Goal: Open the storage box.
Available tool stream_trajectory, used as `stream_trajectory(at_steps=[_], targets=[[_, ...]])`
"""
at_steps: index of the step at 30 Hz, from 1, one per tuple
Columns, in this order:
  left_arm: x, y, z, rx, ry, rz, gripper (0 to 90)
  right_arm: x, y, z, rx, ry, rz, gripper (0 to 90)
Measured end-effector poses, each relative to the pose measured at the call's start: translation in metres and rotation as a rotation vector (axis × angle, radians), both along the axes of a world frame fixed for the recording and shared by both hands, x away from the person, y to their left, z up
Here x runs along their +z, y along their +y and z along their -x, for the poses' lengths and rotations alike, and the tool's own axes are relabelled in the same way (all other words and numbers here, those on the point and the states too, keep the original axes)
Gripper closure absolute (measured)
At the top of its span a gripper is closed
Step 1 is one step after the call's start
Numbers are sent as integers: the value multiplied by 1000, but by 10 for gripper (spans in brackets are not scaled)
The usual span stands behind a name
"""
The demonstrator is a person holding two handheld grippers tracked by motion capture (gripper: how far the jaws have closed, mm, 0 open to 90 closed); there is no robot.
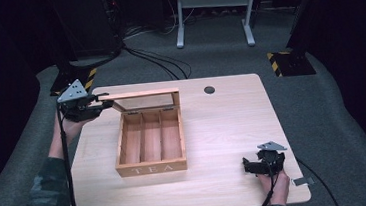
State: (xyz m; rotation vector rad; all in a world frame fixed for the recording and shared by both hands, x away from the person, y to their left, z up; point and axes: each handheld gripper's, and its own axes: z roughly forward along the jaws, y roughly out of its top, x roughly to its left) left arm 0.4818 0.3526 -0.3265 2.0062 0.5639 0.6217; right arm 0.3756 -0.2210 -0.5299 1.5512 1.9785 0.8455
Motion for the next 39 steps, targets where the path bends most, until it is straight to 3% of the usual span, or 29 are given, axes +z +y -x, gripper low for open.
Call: stream_trajectory(at_steps=[39], targets=[[2, 0, -2, 2, 4, -5, 643, 0, 0, 0, 0, 0, 1, 20]])
